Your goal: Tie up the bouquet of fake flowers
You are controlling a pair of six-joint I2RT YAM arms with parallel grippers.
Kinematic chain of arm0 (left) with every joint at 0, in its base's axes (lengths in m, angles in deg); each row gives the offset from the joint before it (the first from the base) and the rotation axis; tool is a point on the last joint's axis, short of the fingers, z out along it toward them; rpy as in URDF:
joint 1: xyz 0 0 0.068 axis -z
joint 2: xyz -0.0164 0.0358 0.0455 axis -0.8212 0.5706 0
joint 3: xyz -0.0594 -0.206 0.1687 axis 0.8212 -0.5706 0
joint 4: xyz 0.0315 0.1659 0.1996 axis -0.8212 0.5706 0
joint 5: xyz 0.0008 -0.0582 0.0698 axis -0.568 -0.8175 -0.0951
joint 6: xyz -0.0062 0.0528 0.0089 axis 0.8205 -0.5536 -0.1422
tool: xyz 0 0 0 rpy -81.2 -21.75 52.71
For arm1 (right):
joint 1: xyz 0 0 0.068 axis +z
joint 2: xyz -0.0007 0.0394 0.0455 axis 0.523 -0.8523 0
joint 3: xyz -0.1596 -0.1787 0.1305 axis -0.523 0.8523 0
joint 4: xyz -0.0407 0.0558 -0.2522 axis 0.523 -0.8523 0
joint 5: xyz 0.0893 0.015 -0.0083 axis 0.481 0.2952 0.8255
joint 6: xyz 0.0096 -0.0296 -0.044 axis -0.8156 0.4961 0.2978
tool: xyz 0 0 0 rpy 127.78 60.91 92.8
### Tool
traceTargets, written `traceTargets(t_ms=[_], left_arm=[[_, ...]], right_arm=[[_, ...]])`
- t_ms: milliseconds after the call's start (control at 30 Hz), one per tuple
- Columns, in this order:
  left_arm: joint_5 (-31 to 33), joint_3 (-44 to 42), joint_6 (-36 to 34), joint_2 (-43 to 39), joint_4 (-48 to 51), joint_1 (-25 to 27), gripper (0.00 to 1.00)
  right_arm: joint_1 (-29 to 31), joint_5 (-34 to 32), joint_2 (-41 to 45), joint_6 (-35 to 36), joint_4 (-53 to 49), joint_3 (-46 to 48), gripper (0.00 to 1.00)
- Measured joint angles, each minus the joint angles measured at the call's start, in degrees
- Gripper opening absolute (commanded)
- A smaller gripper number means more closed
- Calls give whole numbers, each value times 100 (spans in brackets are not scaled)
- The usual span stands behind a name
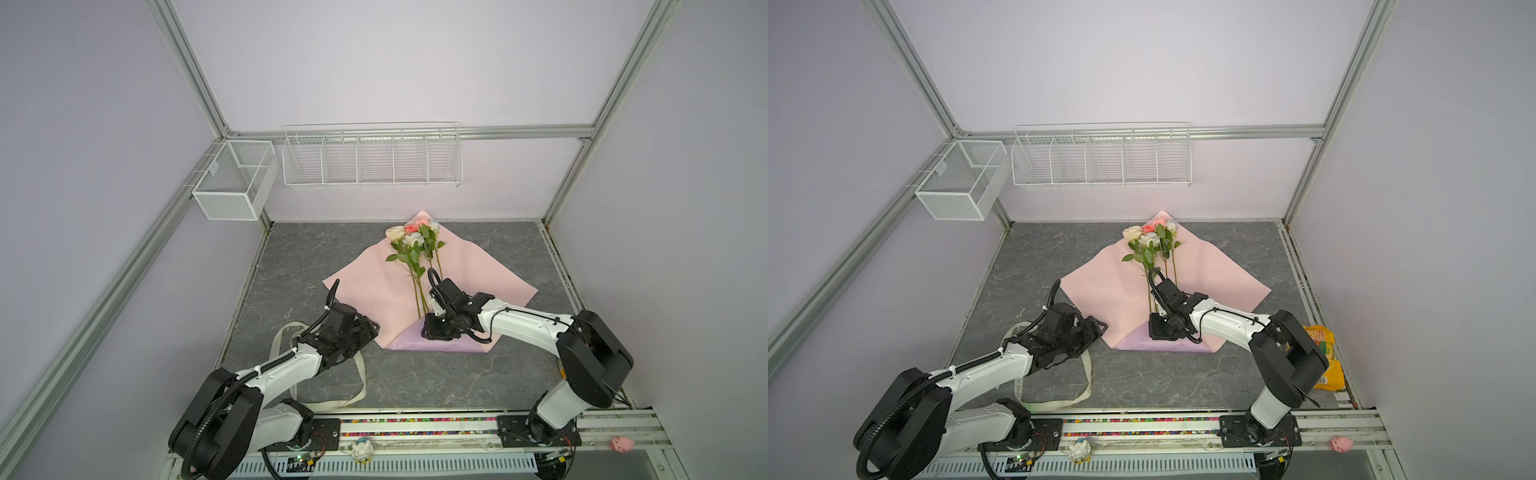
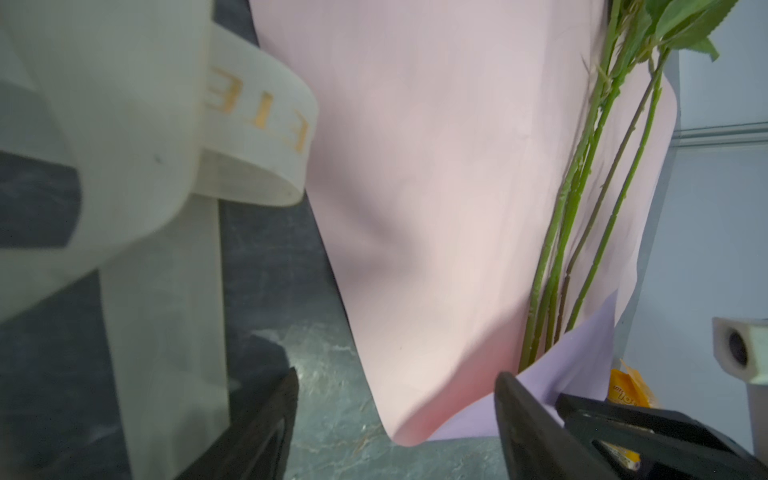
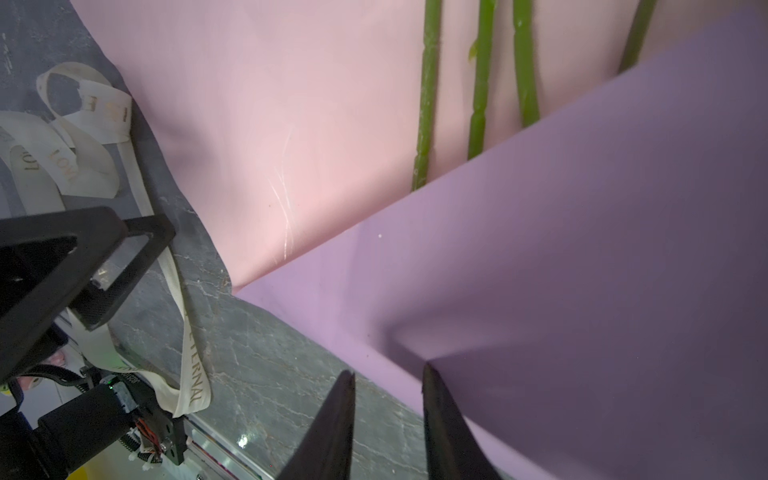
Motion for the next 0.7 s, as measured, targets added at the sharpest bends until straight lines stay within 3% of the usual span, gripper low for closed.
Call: traceTargets(t_ms=[200, 700], left_arm=[[-470, 345, -155, 575, -118, -483, 73], [-1298, 496, 387, 1700, -1895, -494, 71]], right_arm=[[0, 17, 0, 0, 42, 0, 31], [4, 17, 2, -90, 111, 66, 31]])
